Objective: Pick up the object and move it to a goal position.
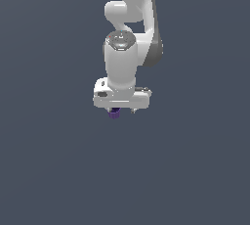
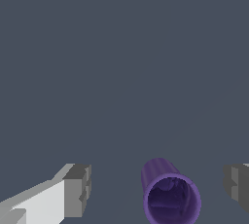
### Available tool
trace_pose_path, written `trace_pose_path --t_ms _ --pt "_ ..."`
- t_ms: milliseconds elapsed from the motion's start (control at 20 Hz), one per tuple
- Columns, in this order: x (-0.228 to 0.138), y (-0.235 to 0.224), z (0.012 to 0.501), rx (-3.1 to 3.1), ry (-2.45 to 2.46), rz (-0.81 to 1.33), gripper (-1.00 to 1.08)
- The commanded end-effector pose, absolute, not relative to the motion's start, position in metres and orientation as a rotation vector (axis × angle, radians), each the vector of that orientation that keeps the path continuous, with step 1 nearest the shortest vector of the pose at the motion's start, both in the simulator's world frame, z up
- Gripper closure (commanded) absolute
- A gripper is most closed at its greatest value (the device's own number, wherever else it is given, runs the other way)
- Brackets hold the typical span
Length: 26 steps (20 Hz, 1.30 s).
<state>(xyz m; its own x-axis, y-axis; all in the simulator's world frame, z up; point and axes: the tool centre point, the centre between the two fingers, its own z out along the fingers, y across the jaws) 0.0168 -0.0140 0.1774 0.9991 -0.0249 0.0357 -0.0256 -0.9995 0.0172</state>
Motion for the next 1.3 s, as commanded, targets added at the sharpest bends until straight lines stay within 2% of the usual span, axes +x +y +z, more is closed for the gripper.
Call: trace_pose_path --t_ms 0,600,1250 --pt "0.017 -0.014 0.177 3.123 -0.039 0.055 -0.2" --pt "0.02 -0.011 0.184 3.125 -0.039 0.082 -0.2" --pt "-0.004 -0.005 0.145 3.1 -0.384 0.104 -0.2"
